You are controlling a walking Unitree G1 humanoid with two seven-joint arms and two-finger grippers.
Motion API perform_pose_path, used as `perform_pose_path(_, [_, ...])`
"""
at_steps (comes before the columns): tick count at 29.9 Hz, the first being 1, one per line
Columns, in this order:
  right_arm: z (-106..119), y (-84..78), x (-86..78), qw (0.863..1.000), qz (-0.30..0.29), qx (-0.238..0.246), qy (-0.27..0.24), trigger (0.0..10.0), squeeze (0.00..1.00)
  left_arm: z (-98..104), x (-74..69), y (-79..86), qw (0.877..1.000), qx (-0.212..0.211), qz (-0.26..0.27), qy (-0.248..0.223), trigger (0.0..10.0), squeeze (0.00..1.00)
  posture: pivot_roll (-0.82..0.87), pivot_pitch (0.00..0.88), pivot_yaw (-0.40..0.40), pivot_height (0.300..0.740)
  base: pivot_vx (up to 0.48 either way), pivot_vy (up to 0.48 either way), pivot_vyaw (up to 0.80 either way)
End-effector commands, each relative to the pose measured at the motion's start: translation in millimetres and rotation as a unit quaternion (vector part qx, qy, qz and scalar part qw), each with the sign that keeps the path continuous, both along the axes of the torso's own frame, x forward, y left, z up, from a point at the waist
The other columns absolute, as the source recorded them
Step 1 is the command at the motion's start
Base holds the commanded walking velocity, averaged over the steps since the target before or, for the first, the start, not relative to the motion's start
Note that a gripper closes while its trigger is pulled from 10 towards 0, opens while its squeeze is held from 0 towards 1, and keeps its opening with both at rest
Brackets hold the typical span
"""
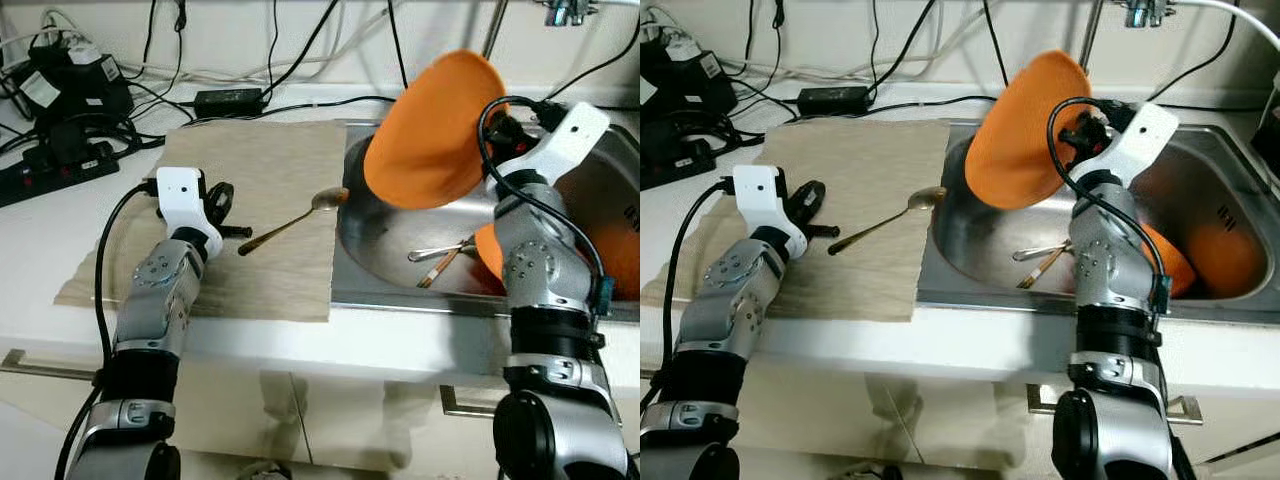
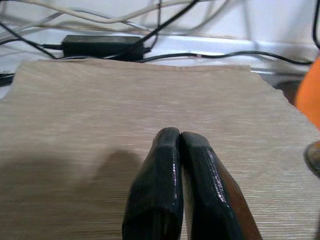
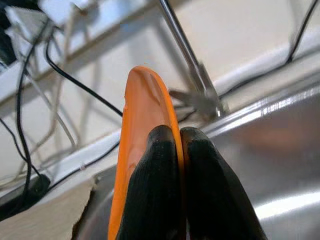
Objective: Kitchen organization
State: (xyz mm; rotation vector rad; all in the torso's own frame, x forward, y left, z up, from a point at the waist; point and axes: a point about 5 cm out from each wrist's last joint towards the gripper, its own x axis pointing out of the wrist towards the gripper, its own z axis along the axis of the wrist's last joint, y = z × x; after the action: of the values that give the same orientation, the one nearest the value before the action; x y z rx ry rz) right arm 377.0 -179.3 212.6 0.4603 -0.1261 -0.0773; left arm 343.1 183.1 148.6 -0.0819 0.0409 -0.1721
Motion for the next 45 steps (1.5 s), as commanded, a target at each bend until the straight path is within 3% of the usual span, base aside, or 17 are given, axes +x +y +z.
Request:
perform_pose_path(1, [19.2,8.9,7.2,1.000,0.010,0.008,-0.024,0.0,0.00,2.5,-3.0,4.4,1.000,0.013,-0.002,0.001,10.0,0.00,-0.07,0.000,0.131,0.740,0.000,0.000,0.00])
perform_pose_path(6, [11.9,3.9,16.8,1.000,0.002,0.014,0.009,0.0,0.00,1.5,-6.6,9.0,1.000,0.020,-0.002,0.006,10.0,0.00,-0.05,0.003,0.136,0.740,0.000,0.000,0.00])
perform_pose_path(11, [-11.9,0.4,25.8,0.996,-0.009,0.030,0.083,0.0,0.00,0.1,-17.0,20.3,0.999,0.036,0.005,0.014,10.0,0.00,-0.01,0.026,0.134,0.740,0.000,0.000,0.00])
perform_pose_path(20, [-45.1,2.3,26.1,0.985,-0.022,0.047,0.166,0.0,0.00,-1.8,-33.1,34.0,0.998,0.053,0.012,0.029,10.0,0.00,0.03,0.054,0.129,0.740,0.000,0.000,0.00])
perform_pose_path(24, [-67.7,2.2,21.7,0.971,-0.046,0.069,0.225,0.0,0.00,0.1,-41.0,40.0,0.997,0.067,0.010,0.038,10.0,0.00,0.04,0.064,0.138,0.740,0.000,0.000,0.00])
perform_pose_path(36, [-107.9,-7.6,3.5,0.938,-0.093,0.084,0.323,0.0,0.00,3.6,-45.1,40.0,0.996,0.077,-0.001,0.050,10.0,0.00,0.05,0.081,0.144,0.740,0.000,0.000,0.00])
perform_pose_path(37, [-110.2,-6.7,2.4,0.937,-0.093,0.077,0.327,0.0,0.83,4.0,-45.3,40.0,0.996,0.077,-0.001,0.051,10.0,0.00,0.05,0.081,0.144,0.740,0.000,0.000,0.00])
perform_pose_path(38, [-112.0,-5.6,1.6,0.936,-0.092,0.071,0.331,0.0,1.00,4.3,-45.6,40.0,0.996,0.077,-0.001,0.051,10.0,0.00,0.05,0.084,0.141,0.740,0.000,0.000,0.00])
perform_pose_path(45, [-125.3,1.1,-5.0,0.929,-0.090,0.072,0.351,0.0,1.00,3.6,-50.6,43.1,0.995,0.081,0.000,0.057,10.0,0.00,0.06,0.095,0.139,0.740,0.000,0.000,0.00])
